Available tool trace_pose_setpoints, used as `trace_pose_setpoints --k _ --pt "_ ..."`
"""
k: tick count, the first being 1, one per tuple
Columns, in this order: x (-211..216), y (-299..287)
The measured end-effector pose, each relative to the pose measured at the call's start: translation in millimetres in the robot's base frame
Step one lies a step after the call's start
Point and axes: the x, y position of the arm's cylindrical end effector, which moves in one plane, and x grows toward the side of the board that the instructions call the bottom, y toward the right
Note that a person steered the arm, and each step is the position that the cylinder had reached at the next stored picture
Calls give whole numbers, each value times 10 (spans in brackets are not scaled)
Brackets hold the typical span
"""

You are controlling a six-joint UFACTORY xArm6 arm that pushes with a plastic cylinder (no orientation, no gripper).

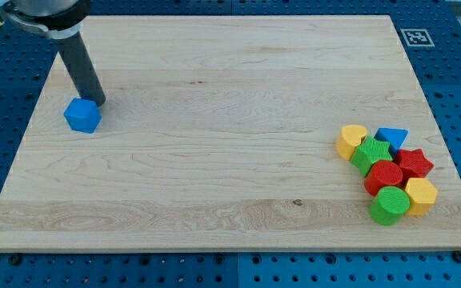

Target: Move the arm away from the blue cube

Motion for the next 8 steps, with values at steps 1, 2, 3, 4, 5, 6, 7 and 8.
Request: trace_pose_setpoints --k 1,2,3,4,5,6,7,8 --pt "37 -178" --pt "107 -296" --pt "126 -296" --pt "22 -251" --pt "10 86" --pt "108 277" --pt "176 298" --pt "176 298"
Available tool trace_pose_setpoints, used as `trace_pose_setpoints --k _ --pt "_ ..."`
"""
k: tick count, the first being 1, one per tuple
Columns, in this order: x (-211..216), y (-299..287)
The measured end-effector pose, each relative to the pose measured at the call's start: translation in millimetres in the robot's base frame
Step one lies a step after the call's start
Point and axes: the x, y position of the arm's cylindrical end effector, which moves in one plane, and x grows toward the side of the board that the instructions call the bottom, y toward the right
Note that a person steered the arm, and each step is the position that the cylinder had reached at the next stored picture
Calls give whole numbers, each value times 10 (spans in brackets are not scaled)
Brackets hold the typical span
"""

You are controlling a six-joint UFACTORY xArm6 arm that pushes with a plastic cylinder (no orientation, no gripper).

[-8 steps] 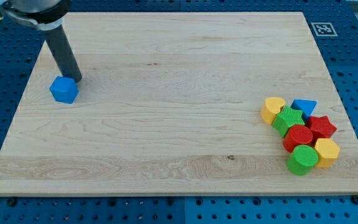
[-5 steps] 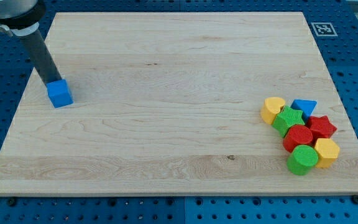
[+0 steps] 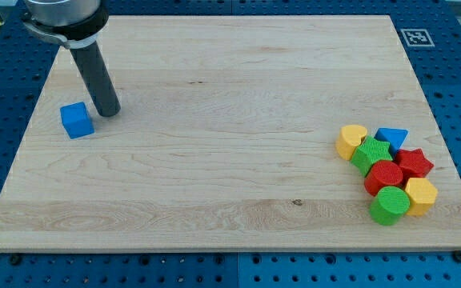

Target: Move the arm away from the blue cube

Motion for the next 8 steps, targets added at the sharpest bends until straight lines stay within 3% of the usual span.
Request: trace_pose_setpoints --k 8 --pt "-171 451"
